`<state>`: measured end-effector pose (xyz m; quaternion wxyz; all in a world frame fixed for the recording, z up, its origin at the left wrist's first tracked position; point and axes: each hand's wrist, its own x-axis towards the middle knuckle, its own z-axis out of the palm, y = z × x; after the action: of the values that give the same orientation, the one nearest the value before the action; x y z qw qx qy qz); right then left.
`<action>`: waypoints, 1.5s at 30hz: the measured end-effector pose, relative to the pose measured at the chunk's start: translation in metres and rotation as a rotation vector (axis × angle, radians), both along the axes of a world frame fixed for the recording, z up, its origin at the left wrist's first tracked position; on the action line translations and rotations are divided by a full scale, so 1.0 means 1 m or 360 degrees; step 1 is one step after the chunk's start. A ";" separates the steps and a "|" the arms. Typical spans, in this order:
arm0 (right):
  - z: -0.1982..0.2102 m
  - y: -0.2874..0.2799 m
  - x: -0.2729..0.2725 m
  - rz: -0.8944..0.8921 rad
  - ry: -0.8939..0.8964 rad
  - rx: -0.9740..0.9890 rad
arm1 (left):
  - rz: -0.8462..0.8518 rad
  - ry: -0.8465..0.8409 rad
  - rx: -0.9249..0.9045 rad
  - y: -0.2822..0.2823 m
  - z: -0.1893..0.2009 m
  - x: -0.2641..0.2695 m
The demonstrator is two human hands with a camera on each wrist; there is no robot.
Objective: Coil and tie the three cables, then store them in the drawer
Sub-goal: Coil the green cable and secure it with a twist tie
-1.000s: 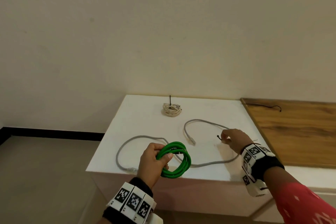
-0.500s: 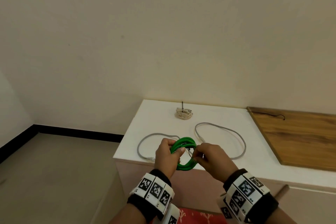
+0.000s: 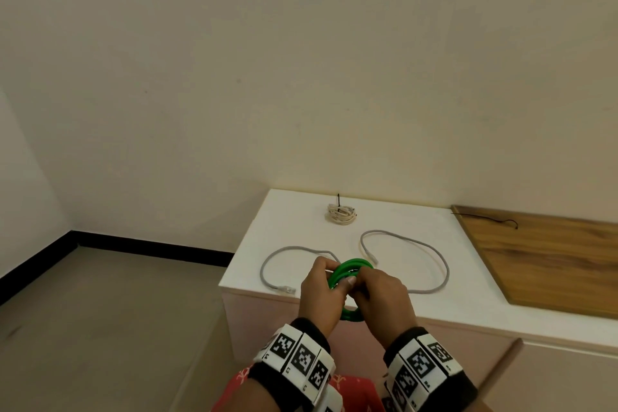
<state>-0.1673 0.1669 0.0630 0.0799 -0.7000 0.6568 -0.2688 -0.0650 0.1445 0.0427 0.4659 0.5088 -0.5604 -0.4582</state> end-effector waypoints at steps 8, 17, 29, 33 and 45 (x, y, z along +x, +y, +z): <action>-0.007 0.013 0.007 -0.0330 -0.0087 0.0070 | 0.0022 -0.0007 -0.0046 0.008 -0.001 -0.002; -0.009 0.019 0.009 -0.0363 -0.1215 0.0117 | 0.0063 -0.0001 -0.0140 0.008 0.000 0.004; -0.005 0.020 0.008 -0.0074 -0.1667 0.0537 | -0.0014 -0.0116 -0.0248 0.017 -0.003 0.000; -0.005 0.024 0.011 -0.0043 -0.1853 0.0441 | -0.0019 -0.0106 -0.0250 0.018 -0.003 0.000; -0.015 0.030 0.021 -0.0302 -0.2323 0.0062 | -0.0059 0.0043 -0.0179 0.014 -0.005 0.003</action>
<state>-0.1468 0.1967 0.0475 0.4854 -0.2817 0.4989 -0.6604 -0.0615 0.1584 0.0375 0.4928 0.4650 -0.5883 -0.4414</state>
